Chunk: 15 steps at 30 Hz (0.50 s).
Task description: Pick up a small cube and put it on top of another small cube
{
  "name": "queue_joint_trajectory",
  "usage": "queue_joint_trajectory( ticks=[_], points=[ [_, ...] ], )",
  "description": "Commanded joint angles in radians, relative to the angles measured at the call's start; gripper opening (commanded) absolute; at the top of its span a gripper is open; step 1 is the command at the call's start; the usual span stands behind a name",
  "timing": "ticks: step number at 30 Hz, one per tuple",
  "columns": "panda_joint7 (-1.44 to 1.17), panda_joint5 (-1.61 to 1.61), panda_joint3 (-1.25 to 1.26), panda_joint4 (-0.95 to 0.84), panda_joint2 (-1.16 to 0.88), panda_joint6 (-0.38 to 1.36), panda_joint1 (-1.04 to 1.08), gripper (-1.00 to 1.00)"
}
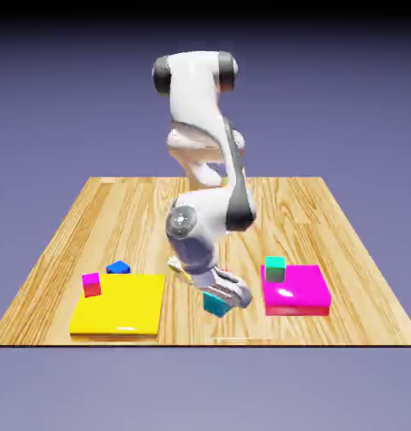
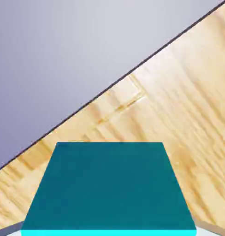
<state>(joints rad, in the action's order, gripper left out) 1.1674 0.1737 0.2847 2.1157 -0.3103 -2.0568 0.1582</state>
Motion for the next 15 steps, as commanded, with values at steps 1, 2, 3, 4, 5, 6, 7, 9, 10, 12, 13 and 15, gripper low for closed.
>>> queue_joint_trajectory(
  ticks=[1, 2, 3, 4, 5, 6, 7, 9, 10, 12, 13, 15],
  points=[
    [-0.034, -0.020, 0.026, 0.024, 0.036, 0.019, -0.021, -1.00],
    [-0.069, -0.038, 0.052, 0.049, 0.073, 0.038, -0.041, -1.00],
    [-0.104, -0.055, 0.078, 0.073, 0.109, 0.057, -0.062, -1.00],
    [-0.140, -0.072, 0.104, 0.097, 0.145, 0.076, -0.082, -1.00],
    [-0.175, -0.089, 0.130, 0.122, 0.181, 0.095, -0.103, -1.00],
    [-0.210, -0.107, 0.156, 0.146, 0.217, 0.114, -0.124, -1.00],
    [-0.246, -0.124, 0.182, 0.171, 0.254, 0.133, -0.144, -1.00],
    [-0.261, -0.131, 0.193, 0.181, 0.269, 0.141, -0.153, -1.00],
    [-0.254, -0.140, 0.191, 0.207, 0.250, 0.098, -0.156, -1.00],
    [-0.242, -0.156, 0.188, 0.258, 0.211, 0.011, -0.161, -1.00],
    [-0.235, -0.164, 0.186, 0.284, 0.191, -0.033, -0.164, -1.00],
    [-0.233, -0.166, 0.186, 0.291, 0.186, -0.044, -0.165, 1.00]
  ],
)
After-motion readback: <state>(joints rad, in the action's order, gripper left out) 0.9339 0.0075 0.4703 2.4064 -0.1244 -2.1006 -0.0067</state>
